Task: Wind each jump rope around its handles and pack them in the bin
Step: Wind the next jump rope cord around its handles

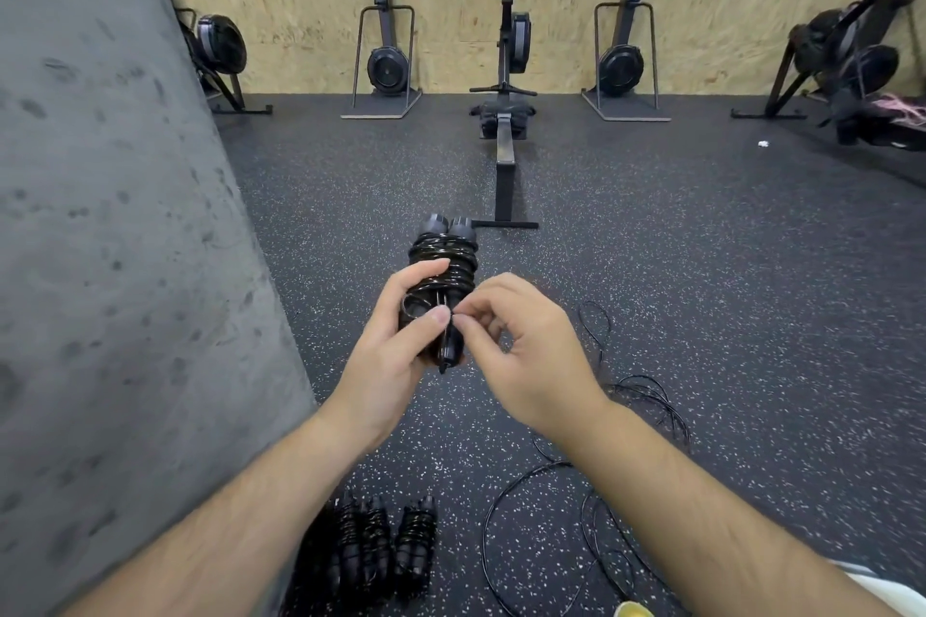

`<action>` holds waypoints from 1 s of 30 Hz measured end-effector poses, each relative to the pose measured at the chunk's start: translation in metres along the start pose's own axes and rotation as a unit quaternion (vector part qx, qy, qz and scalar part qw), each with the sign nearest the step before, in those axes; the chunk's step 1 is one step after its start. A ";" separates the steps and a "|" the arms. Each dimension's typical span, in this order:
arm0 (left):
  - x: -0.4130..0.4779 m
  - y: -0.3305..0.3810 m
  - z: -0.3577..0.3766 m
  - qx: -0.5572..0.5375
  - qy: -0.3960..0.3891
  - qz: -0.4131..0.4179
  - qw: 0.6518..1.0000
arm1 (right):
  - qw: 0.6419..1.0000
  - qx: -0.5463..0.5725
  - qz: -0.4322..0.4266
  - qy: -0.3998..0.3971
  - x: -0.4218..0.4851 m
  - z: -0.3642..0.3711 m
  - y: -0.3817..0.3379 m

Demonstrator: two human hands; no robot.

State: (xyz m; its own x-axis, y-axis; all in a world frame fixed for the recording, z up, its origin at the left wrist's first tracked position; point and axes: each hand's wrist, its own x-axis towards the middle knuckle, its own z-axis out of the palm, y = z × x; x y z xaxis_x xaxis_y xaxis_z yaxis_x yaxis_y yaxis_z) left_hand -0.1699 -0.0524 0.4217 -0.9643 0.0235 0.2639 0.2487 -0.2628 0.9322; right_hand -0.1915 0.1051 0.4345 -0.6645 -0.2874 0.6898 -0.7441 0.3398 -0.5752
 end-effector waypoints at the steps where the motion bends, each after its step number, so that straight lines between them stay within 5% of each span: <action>1: 0.000 -0.002 -0.002 0.009 -0.001 0.001 1.000 | 1.000 -0.015 -0.013 -0.002 -0.001 0.003 0.001; 9: 0.007 -0.010 -0.012 -0.024 0.051 -0.003 0.998 | 0.999 -0.005 0.044 0.008 -0.001 0.022 0.005; 19: 0.006 -0.019 -0.051 -0.018 0.121 -0.089 0.988 | 0.968 0.035 0.241 -0.065 -0.006 0.079 -0.001; 26: 0.002 -0.035 -0.078 0.083 0.151 -0.132 0.976 | 0.900 0.163 0.398 -0.065 -0.005 0.119 0.022; 30: 0.003 -0.056 -0.099 0.128 0.198 -0.146 0.961 | 0.828 0.281 0.479 -0.072 -0.008 0.156 0.048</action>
State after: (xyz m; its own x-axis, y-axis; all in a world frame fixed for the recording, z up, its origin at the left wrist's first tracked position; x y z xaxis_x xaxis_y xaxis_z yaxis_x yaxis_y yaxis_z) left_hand -0.1959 -0.1328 0.3464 -0.9429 -0.3215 -0.0867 -0.0732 -0.0539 0.9959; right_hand -0.2327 -0.0162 0.3321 -0.9396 -0.2453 -0.2387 0.2426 0.0145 -0.9700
